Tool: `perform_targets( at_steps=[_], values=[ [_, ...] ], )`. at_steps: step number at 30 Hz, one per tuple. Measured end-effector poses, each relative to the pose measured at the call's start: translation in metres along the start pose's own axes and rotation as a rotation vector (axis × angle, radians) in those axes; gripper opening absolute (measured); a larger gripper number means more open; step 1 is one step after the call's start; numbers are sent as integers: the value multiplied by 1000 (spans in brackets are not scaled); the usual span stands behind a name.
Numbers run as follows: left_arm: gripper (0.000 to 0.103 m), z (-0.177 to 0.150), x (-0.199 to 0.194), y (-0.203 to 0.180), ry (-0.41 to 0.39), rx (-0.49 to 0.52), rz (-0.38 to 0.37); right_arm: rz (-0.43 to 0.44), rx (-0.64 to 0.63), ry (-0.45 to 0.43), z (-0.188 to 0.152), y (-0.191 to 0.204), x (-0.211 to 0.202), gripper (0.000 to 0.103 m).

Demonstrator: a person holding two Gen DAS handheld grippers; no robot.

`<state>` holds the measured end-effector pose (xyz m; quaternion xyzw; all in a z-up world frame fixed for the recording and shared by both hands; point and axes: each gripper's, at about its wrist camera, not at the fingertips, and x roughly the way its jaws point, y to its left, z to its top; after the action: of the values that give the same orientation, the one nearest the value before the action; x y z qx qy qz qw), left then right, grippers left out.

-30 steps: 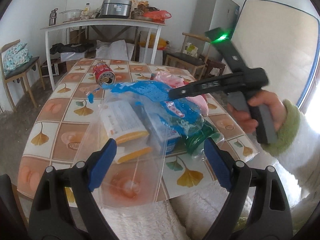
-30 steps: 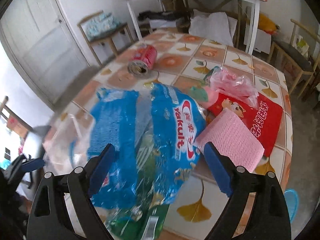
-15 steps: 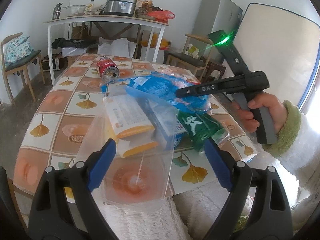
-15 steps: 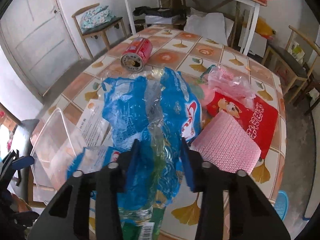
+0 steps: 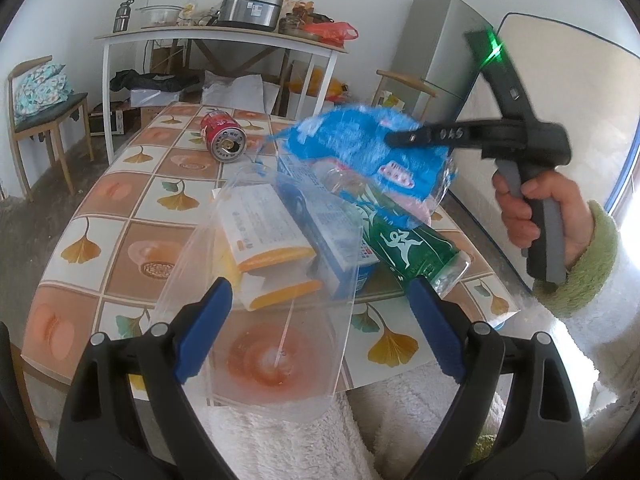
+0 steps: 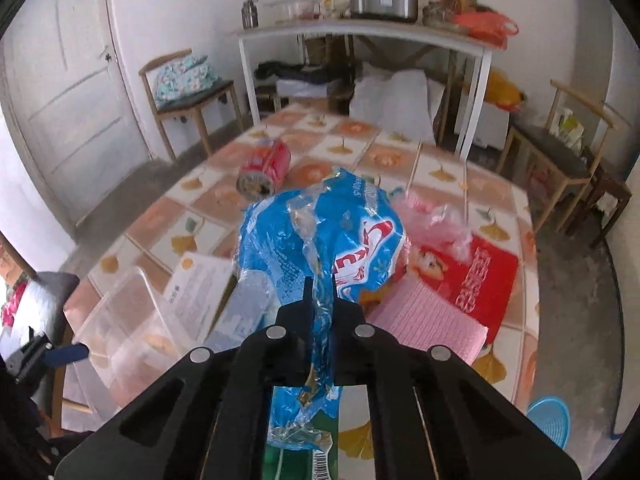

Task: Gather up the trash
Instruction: 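Lift the blue Yakult bag with the right gripper off the table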

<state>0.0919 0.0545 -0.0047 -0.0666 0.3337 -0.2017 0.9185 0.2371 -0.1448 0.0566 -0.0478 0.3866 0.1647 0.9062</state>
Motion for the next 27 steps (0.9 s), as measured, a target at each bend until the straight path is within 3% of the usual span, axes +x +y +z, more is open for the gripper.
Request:
perform_targets(
  at_steps=[9, 16, 22, 27],
  values=[
    [87, -1, -7, 0, -21, 2, -6, 41, 50, -138, 13, -4, -53, 4],
    [90, -1, -22, 14, -71, -20, -1, 74, 126, -222, 0, -19, -103, 4],
    [90, -3, -30, 43, -87, -106, 40, 58, 189, -220, -28, -35, -125, 4],
    [90, -1, -22, 76, -39, -228, 25, 42, 236, -184, -49, -49, -122, 4]
  ],
)
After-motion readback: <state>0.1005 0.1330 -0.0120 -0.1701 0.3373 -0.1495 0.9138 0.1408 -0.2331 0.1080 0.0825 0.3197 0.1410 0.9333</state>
